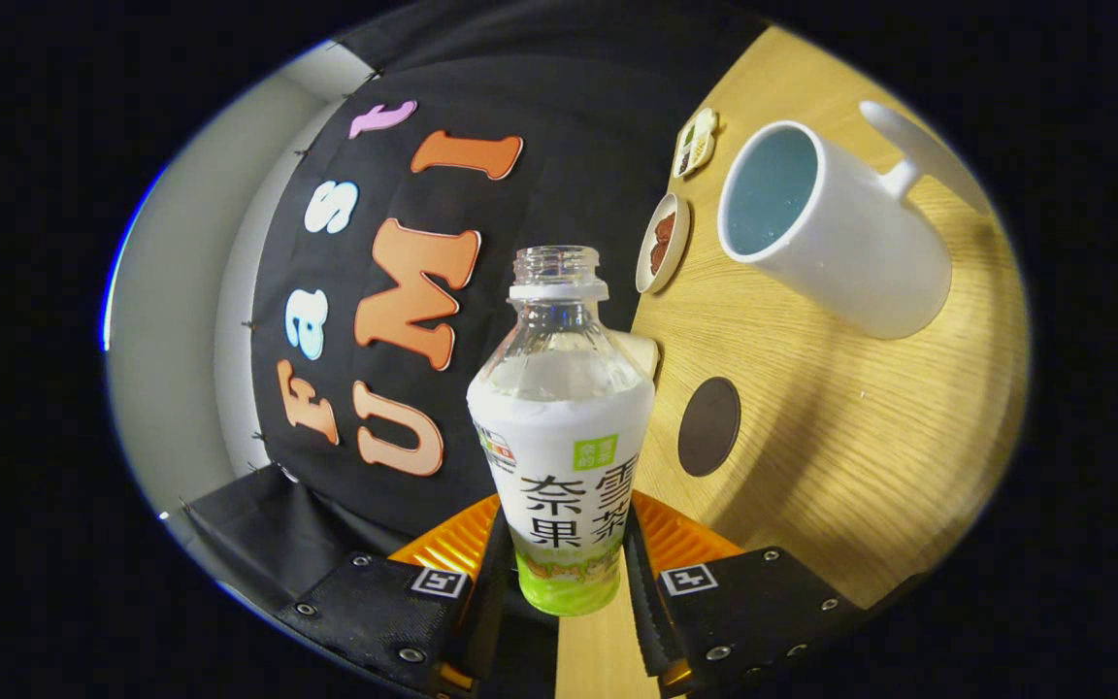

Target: Take the bottle from table, then pour the juice into the cup, finally place the bottle on the coaster

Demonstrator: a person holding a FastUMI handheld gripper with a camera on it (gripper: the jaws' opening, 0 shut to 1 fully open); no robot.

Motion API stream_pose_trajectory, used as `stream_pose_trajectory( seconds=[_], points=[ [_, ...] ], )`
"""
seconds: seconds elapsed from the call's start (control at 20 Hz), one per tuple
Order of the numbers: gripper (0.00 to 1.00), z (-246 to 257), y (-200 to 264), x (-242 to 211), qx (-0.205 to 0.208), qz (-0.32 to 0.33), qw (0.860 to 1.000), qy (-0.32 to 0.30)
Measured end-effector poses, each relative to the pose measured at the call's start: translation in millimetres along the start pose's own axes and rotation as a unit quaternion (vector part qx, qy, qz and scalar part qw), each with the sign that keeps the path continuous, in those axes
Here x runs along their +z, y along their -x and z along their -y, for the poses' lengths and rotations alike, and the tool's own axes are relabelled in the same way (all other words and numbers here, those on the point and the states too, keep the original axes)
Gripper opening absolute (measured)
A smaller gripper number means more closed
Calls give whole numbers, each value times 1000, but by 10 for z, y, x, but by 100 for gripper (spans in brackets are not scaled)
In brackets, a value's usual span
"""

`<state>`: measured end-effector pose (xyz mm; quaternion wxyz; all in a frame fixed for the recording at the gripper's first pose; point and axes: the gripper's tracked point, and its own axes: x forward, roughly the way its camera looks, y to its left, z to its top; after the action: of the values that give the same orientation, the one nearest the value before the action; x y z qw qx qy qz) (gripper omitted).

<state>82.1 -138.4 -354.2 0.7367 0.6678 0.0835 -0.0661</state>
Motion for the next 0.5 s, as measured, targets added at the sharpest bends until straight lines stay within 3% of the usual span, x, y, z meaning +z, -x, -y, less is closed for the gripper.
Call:
stream_pose_trajectory(
  seconds=[0.5],
  points=[
    [58, -167, -81, 176, 15, 29, 994, -107]
  ],
)
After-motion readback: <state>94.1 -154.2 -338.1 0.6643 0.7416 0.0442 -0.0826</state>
